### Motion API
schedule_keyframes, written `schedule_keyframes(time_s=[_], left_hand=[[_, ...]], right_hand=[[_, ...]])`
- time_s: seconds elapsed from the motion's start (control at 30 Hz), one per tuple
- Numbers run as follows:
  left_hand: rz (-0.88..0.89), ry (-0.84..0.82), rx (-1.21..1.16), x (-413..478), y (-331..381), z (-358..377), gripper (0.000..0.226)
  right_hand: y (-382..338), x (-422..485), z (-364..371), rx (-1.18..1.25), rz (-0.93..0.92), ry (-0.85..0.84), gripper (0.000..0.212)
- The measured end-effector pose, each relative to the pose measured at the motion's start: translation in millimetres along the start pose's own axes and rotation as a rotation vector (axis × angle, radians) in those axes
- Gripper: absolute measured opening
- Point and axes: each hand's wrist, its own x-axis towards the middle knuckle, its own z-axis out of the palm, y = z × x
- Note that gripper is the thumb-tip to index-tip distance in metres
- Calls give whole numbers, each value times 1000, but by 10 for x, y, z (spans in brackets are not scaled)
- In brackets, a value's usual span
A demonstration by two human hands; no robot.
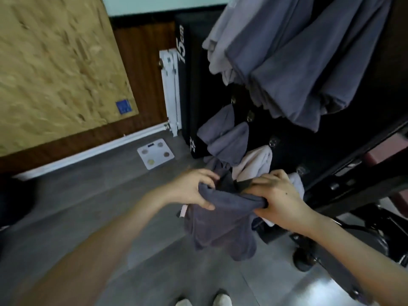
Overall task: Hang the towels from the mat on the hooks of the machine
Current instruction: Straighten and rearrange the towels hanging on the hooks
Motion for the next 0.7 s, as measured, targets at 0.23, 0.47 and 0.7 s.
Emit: schedule_keyframes(time_s=[0.23, 0.47, 0.7], left_hand=[[2, 346, 123, -232, 633, -580, 19], [-59, 94, -196, -217, 1481, -1192, 7], [33, 76, -168, -126, 1975, -1495, 28]], right_hand=[[-49, 65, -657, 103, 272, -11, 15], [-89, 169, -1049, 187, 430, -40, 27], [-316, 485, -1571, 1095, 401, 56, 65]])
